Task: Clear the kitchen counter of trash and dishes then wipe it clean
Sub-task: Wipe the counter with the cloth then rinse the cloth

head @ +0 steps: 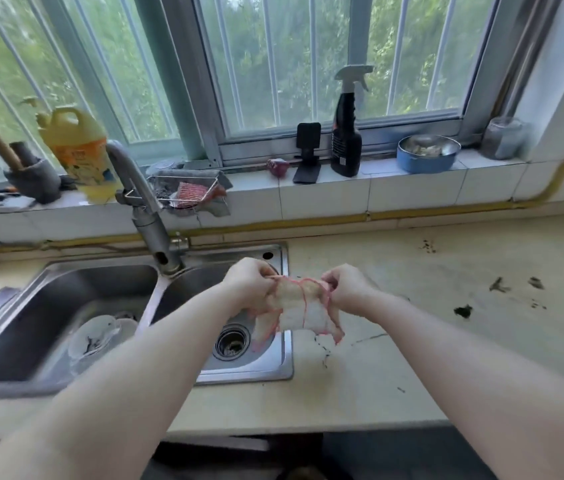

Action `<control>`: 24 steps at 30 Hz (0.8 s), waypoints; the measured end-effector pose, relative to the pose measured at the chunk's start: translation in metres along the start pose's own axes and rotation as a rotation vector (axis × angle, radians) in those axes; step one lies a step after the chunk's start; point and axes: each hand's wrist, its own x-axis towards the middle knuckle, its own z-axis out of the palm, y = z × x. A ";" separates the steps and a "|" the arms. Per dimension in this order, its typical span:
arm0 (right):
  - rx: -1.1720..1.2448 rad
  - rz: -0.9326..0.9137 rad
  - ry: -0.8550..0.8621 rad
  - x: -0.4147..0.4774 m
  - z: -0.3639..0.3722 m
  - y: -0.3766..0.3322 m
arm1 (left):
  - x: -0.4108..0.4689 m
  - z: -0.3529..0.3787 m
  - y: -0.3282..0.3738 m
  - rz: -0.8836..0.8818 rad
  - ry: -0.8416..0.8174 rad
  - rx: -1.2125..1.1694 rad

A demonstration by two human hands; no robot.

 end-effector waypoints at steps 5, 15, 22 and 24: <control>0.033 -0.176 -0.042 -0.009 0.009 0.027 | -0.026 0.028 -0.008 -0.014 0.142 -0.318; -0.119 -0.003 -0.170 -0.020 0.021 0.092 | -0.052 0.139 -0.049 0.055 -0.243 0.374; -0.103 -0.019 -0.156 -0.021 0.053 0.076 | -0.069 0.173 -0.084 0.261 -0.321 0.724; -0.080 -0.031 -0.164 -0.019 0.065 0.069 | -0.075 0.166 -0.095 0.261 -0.325 0.744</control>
